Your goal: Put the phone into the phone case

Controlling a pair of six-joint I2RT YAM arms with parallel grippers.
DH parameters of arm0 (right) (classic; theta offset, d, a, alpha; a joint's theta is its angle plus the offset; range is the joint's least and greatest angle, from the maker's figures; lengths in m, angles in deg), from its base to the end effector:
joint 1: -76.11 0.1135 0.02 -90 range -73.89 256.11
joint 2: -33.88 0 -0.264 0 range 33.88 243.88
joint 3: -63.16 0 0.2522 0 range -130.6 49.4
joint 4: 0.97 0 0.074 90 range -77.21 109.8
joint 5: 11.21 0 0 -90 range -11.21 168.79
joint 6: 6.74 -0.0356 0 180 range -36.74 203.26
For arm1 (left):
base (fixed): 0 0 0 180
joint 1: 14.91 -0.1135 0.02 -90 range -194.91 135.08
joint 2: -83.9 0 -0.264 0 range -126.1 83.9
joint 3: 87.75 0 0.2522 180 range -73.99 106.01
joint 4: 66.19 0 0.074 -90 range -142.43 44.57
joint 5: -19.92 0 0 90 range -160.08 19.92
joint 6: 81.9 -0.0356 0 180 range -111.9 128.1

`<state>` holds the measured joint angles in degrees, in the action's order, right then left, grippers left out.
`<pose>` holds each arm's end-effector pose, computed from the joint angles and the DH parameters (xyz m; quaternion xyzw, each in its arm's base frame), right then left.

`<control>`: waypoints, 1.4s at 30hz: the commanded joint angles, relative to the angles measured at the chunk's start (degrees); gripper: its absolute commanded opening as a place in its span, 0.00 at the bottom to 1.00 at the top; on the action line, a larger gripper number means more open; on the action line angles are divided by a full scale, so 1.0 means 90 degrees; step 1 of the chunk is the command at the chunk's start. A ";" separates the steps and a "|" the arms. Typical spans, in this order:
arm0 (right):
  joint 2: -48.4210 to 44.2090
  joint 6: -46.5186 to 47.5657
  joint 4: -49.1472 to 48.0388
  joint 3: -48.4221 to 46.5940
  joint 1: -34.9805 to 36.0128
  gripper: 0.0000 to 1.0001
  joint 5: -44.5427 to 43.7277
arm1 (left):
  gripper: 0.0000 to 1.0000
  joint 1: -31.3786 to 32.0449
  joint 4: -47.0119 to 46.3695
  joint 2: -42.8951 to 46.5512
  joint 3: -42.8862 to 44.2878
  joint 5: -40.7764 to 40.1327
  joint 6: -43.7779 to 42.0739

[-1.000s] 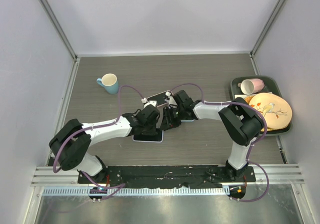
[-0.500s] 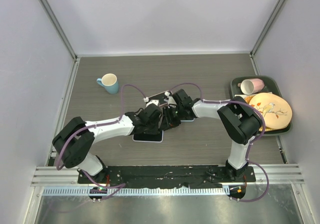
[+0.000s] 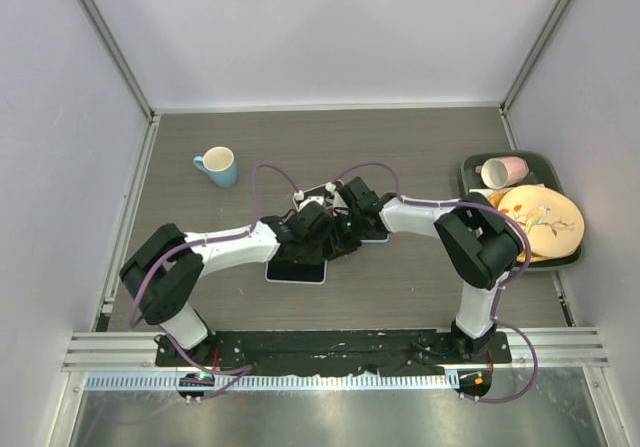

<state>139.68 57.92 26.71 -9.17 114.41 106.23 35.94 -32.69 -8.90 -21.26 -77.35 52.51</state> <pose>0.2670 0.2318 0.1359 -0.1649 0.9282 0.3228 0.0845 0.2017 -0.2406 0.1709 0.0376 0.9630 -0.1508 0.2204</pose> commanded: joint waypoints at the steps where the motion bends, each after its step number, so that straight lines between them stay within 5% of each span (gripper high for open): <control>1: 0.0598 0.0501 0.1168 0.0209 0.0128 0.31 -0.1856 | 0.06 0.0014 0.0354 -0.0285 0.0088 0.0114 0.0056; 9: 0.0579 0.0345 0.1647 -0.0006 0.0519 0.20 -0.2882 | 0.06 0.0024 0.0345 -0.0276 0.0108 0.0085 0.0086; 15: 0.0471 0.0306 0.1618 -0.0075 0.0578 0.20 -0.2746 | 0.07 0.0024 0.0394 -0.0266 0.0215 -0.0003 0.0008; 29: -0.0358 0.0111 0.1365 -0.0231 0.0578 0.31 -0.2512 | 0.16 0.0014 0.0491 0.1079 0.0011 -0.1017 -0.0012; 34: -0.1041 -0.0123 0.1062 -0.0172 0.0568 0.42 -0.2473 | 0.28 -0.0044 0.0452 0.2008 -0.0428 -0.1302 0.0047; 39: -0.1803 -0.0377 0.0585 0.0256 0.0325 0.57 -0.2327 | 0.63 -0.0532 0.0423 0.3149 -0.1111 -0.0943 0.0076; 42: -0.2253 -0.0475 0.0359 0.0530 0.0139 0.64 -0.1937 | 0.70 -0.1107 0.0287 0.3755 -0.1618 -0.0212 0.0096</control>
<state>125.23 55.64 34.03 -6.67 117.76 86.88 31.06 -28.73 18.77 -30.83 -85.02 52.90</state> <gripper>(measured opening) 0.610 0.652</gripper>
